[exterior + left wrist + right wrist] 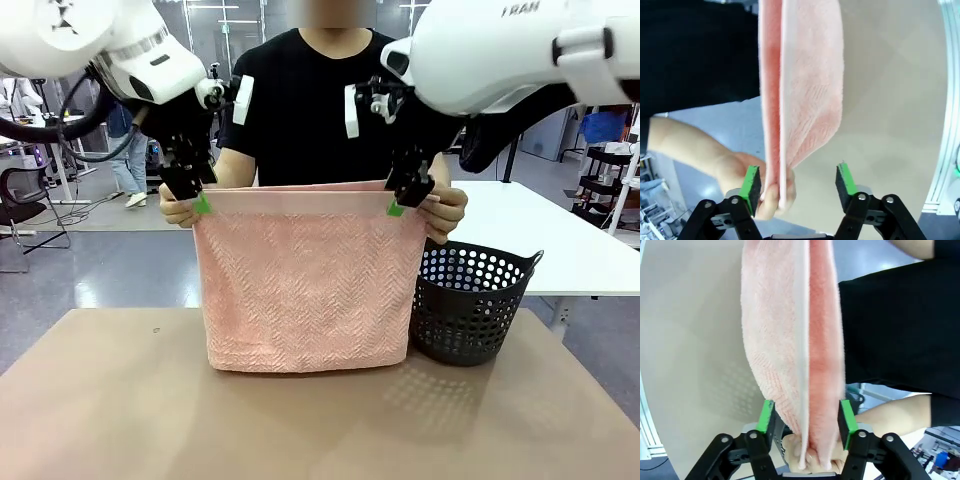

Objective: Fold the towel.
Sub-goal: Release the end of the 100 cm Hotel Towel you were holding and grab the top end of the folded side.

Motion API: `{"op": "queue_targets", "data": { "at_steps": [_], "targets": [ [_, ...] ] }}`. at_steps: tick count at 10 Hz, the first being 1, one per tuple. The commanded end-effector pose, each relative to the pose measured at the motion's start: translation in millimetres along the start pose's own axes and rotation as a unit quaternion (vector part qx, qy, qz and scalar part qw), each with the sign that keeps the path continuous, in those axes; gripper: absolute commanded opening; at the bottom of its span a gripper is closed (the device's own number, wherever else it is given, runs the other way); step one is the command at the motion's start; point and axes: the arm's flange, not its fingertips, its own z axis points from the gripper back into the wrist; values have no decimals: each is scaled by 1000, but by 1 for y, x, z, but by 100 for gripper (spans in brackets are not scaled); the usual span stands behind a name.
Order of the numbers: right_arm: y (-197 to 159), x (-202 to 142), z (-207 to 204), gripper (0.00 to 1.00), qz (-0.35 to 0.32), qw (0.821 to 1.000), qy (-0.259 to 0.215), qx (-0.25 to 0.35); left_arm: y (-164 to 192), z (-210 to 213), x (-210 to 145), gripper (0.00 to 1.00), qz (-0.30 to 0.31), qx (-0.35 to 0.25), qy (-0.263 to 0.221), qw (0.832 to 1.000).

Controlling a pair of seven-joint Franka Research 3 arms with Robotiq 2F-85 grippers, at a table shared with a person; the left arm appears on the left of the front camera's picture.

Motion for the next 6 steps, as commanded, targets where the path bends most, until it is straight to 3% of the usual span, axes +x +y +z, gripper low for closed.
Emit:
{"op": "queue_targets", "data": {
  "at_steps": [1, 2, 4, 6],
  "targets": [
    [17, -7, 14, 100, 13, 999, -14, -43, -25, 1, -1, 100, 15, 62, 25, 998],
    [22, -6, 18, 86, 21, 998, -14, -53, -29, 3, 0, 100, 14, 69, 17, 997],
    [24, -4, 17, 100, 28, 998, -6, -60, -29, 3, 2, 100, 10, 69, 5, 998],
    [20, -2, 16, 100, 31, 998, -7, -55, -26, 3, 5, 100, 2, 65, 3, 998]
  ]
}}
